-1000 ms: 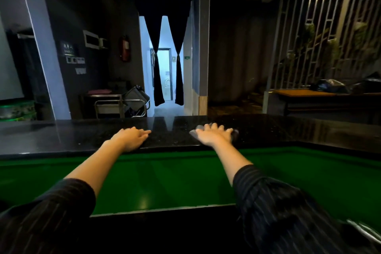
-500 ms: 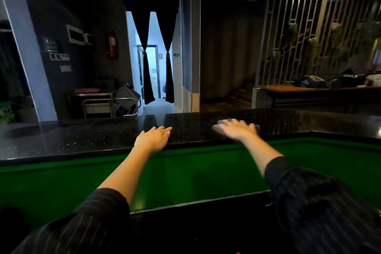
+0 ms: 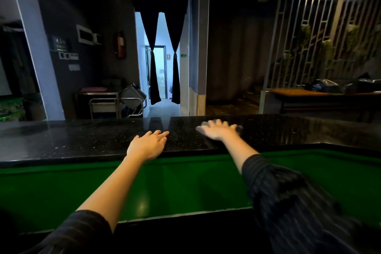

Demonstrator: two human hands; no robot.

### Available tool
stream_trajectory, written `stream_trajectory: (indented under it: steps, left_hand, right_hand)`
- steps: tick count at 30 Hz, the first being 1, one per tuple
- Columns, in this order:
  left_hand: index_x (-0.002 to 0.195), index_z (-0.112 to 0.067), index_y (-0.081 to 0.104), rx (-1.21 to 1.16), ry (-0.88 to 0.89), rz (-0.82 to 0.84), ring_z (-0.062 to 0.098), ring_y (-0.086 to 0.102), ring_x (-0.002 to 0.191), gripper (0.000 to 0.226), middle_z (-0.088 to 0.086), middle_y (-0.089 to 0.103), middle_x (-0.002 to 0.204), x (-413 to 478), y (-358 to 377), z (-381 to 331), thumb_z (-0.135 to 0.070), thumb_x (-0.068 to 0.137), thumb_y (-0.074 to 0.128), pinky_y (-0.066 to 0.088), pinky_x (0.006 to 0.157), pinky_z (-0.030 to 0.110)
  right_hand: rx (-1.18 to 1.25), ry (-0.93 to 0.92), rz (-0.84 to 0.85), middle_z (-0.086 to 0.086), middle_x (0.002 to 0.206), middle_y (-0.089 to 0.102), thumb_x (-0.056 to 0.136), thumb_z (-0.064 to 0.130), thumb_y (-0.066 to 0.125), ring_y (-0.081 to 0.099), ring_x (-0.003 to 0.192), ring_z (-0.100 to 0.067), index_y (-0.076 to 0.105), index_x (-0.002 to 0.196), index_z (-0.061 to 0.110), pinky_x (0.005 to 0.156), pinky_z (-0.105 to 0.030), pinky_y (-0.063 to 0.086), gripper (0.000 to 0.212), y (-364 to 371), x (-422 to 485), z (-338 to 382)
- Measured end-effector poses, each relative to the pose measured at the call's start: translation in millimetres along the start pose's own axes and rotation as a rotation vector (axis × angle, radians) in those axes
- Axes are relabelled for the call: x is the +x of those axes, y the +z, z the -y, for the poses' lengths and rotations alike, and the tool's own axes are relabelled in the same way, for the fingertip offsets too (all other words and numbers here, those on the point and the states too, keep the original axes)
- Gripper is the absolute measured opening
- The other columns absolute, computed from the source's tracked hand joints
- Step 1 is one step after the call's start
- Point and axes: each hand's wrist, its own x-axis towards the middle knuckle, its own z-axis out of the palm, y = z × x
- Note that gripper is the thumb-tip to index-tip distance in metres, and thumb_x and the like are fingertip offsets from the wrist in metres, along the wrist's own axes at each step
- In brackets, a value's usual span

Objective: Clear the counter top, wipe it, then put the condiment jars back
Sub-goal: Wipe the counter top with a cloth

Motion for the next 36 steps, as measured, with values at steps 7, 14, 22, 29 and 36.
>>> stream_trajectory:
  steps: [7, 14, 22, 29, 36]
  left_hand:
    - [0.153, -0.018, 0.010, -0.001, -0.079, -0.010, 0.019, 0.010, 0.148, 0.056, 0.002, 0.013, 0.160, -5, -4, -2, -0.039, 0.102, 0.020, 0.014, 0.117, 0.042]
    - [0.153, -0.017, 0.013, 0.060, -0.076, 0.043, 0.017, 0.007, 0.148, 0.053, 0.000, 0.009, 0.161, -6, -7, -4, -0.037, 0.104, 0.018, 0.011, 0.118, 0.042]
    - [0.153, -0.021, 0.010, 0.105, -0.125, 0.040, 0.016, 0.008, 0.148, 0.053, -0.003, 0.007, 0.161, 3, -1, -7, -0.038, 0.104, 0.016, 0.009, 0.119, 0.041]
    - [0.153, -0.018, 0.008, 0.106, -0.140, 0.079, 0.014, 0.005, 0.148, 0.053, 0.000, 0.004, 0.161, 2, -6, -10, -0.035, 0.104, 0.017, 0.008, 0.119, 0.042]
    - [0.153, -0.018, 0.006, 0.109, -0.130, 0.126, 0.017, 0.002, 0.148, 0.052, 0.000, 0.001, 0.161, -2, -8, -8, -0.033, 0.104, 0.016, 0.008, 0.120, 0.044]
  right_hand:
    - [0.032, -0.374, 0.066, -0.003, 0.163, 0.005, 0.097, 0.058, 0.015, 0.007, 0.148, -0.031, 0.013, 0.154, 0.028, 0.114, -0.062, 0.001, 0.065, 19, -12, 94]
    - [-0.007, -0.119, 0.027, 0.003, 0.163, 0.005, 0.090, 0.072, 0.010, 0.011, 0.148, -0.030, 0.011, 0.152, 0.038, 0.115, -0.061, 0.005, 0.071, -7, 46, -77]
    - [0.001, 0.151, 0.026, -0.009, 0.162, 0.008, 0.081, 0.084, 0.019, 0.009, 0.146, -0.040, 0.015, 0.154, 0.028, 0.110, -0.068, 0.005, 0.092, -12, 98, -78]
    - [-0.006, -0.400, 0.040, -0.010, 0.161, 0.009, 0.090, 0.072, 0.019, 0.010, 0.146, -0.038, 0.017, 0.154, 0.027, 0.109, -0.067, 0.003, 0.078, 17, 46, 129]
    - [-0.032, -0.459, 0.096, 0.000, 0.163, 0.003, 0.080, 0.084, 0.011, 0.005, 0.148, -0.032, 0.009, 0.153, 0.038, 0.113, -0.065, 0.000, 0.086, 4, 80, 57]
